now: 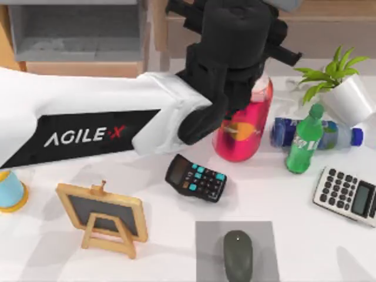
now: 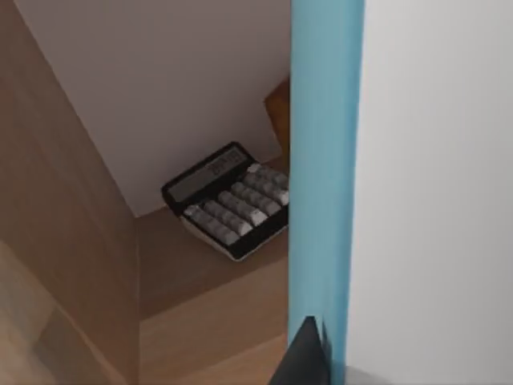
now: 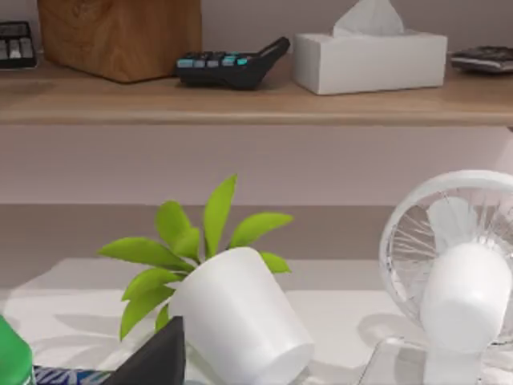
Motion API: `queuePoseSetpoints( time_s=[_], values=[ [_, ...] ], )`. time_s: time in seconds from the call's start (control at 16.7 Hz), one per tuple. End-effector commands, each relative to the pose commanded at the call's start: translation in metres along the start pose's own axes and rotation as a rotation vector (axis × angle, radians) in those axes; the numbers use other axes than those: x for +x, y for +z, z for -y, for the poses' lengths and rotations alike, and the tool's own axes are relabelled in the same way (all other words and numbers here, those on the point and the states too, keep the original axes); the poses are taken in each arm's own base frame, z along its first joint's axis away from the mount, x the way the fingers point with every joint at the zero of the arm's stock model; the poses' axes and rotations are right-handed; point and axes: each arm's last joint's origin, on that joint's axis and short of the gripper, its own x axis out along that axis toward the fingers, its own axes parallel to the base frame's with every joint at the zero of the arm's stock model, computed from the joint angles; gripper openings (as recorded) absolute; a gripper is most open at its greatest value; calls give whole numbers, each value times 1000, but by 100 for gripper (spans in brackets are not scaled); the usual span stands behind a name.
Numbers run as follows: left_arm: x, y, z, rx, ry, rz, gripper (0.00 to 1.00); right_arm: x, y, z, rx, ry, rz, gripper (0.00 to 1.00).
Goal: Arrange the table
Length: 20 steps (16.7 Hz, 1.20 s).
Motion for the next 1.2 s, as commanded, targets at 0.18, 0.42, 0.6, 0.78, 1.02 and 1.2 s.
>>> queuePoseSetpoints(
  time_s=[0.18, 0.42, 0.6, 0.78, 1.02, 1.2],
  values=[
    [-28, -16, -37, 152, -32, 6, 0, 0, 0, 0, 0, 0, 0, 100],
    [-54, -61, -81, 422, -60, -33, 0, 0, 0, 0, 0, 0, 0, 100],
    [-63, -104, -110, 649, -72, -110, 0, 0, 0, 0, 0, 0, 0, 100],
    [-64, -139, -138, 850, -78, -191, 0, 0, 0, 0, 0, 0, 0, 100],
    [-45, -161, -172, 1040, -54, -242, 0, 0, 0, 0, 0, 0, 0, 100],
    [-24, -169, -189, 1126, -40, -245, 0, 0, 0, 0, 0, 0, 0, 100]
  ],
)
